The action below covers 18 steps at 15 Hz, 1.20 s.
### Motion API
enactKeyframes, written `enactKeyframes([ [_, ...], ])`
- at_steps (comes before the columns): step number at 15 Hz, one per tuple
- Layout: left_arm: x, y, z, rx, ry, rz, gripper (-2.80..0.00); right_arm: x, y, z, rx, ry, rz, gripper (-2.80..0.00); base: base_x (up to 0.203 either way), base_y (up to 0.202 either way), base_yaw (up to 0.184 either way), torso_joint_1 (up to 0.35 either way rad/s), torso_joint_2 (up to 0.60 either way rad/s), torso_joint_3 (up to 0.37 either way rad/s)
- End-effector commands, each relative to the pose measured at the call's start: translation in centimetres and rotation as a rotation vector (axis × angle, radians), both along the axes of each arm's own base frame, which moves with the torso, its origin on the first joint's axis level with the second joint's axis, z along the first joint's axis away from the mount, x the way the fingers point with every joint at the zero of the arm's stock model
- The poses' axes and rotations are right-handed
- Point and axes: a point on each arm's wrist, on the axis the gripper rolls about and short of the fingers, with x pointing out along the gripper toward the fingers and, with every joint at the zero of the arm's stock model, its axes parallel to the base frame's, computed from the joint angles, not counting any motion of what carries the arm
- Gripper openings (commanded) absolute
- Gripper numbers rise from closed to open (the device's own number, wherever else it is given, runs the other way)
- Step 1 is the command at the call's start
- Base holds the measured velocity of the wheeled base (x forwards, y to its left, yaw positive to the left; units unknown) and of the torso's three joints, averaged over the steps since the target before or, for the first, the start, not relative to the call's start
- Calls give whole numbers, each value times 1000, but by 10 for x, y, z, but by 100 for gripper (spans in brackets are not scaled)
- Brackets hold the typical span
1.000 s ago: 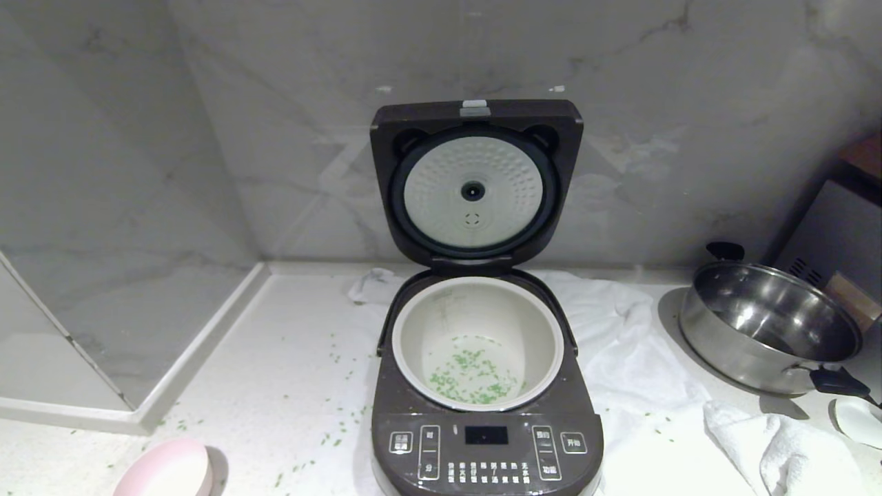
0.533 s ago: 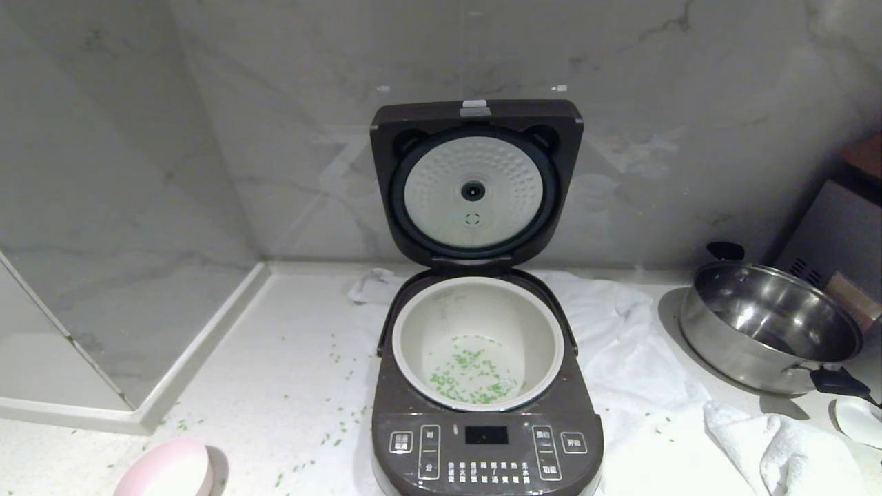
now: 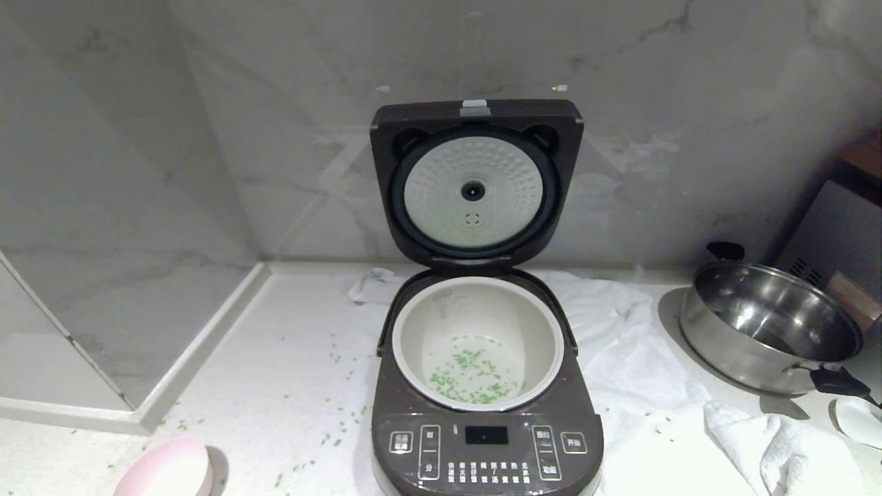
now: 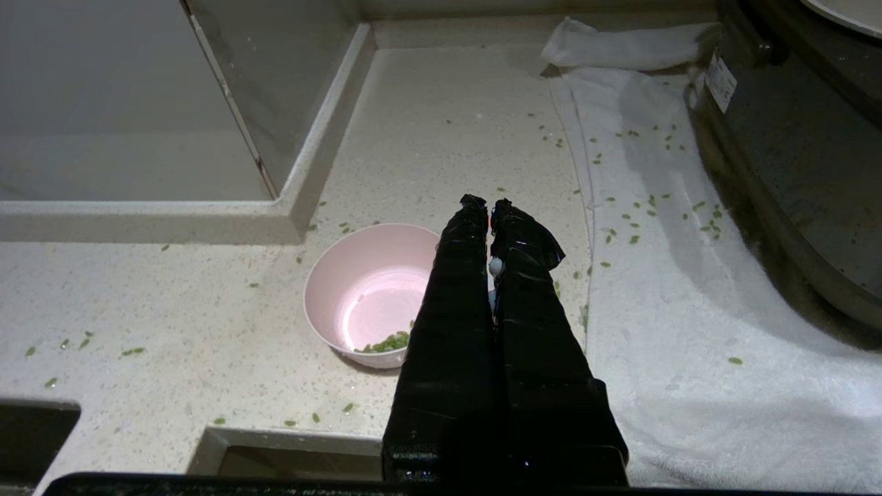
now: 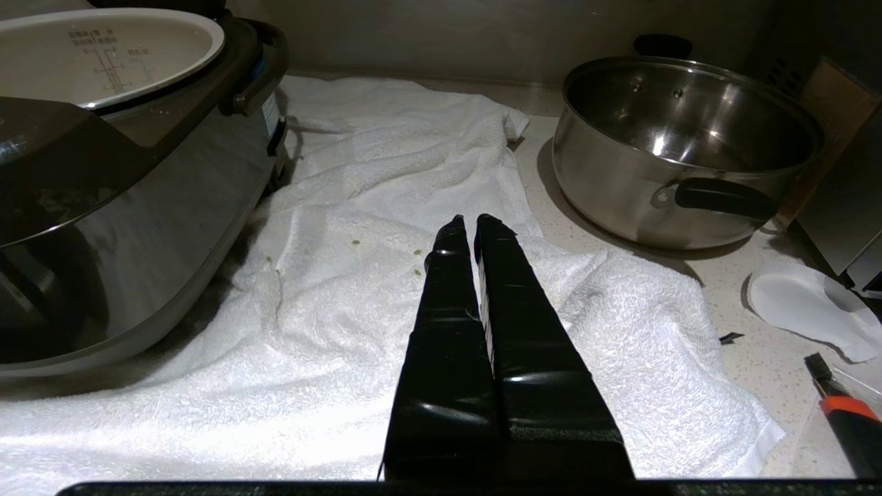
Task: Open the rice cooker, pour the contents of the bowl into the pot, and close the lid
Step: Turn on the tap
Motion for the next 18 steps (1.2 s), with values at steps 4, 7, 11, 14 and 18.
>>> enactKeyframes([
  [4, 0, 0, 0, 1, 0, 0, -280, 0, 0, 0, -1, 0, 1, -280, 0, 0, 0, 0, 0, 0],
  [7, 0, 0, 0, 1, 0, -1, -280, 0, 0, 0, -1, -1, 1, -280, 0, 0, 0, 0, 0, 0],
  [11, 0, 0, 0, -22, 0, 2, -280, 0, 0, 0, -1, -1, 1, -280, 0, 0, 0, 0, 0, 0],
  [14, 0, 0, 0, -24, 0, 2, -280, 0, 0, 0, -1, 0, 1, -280, 0, 0, 0, 0, 0, 0],
  [18, 0, 0, 0, -25, 1, 4, -280, 0, 0, 0, -1, -1, 1, -280, 0, 0, 0, 0, 0, 0],
])
